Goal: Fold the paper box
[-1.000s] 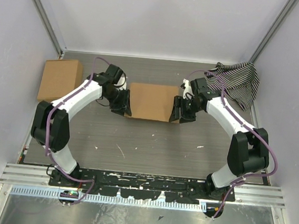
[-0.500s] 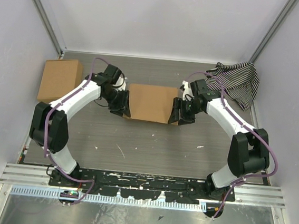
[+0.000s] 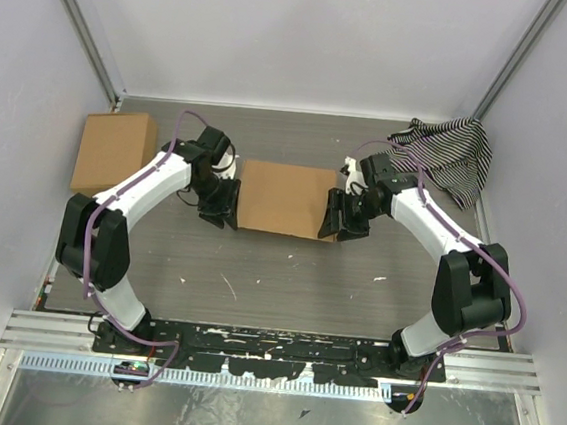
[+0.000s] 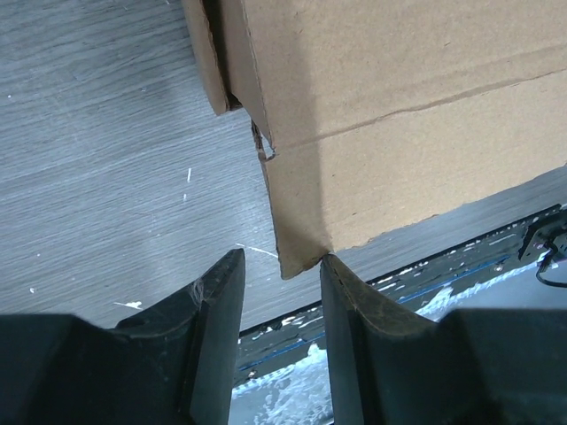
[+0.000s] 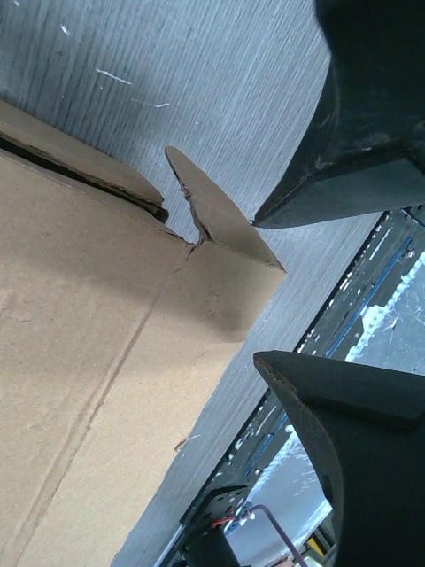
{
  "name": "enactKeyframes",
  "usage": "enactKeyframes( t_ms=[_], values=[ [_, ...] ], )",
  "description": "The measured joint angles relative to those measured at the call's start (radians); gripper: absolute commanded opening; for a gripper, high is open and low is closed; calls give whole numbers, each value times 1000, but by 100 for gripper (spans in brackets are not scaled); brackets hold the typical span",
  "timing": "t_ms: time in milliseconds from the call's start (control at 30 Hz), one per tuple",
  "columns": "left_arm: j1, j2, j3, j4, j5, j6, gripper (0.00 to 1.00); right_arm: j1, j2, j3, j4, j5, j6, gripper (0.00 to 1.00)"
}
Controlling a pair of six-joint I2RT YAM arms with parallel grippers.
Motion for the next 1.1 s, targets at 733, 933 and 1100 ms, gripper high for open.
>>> enactKeyframes(
  t_ms=[733, 933, 1100],
  values=[
    [31, -53, 82, 75, -83, -101, 61, -1, -8, 87, 131, 172, 87, 69],
    [32, 132, 84, 155, -81, -155, 58, -2, 153, 98, 221, 211, 116, 67],
    [35, 215, 83, 165, -67, -166, 58, -5, 229, 78, 264, 193, 131, 66]
  ],
)
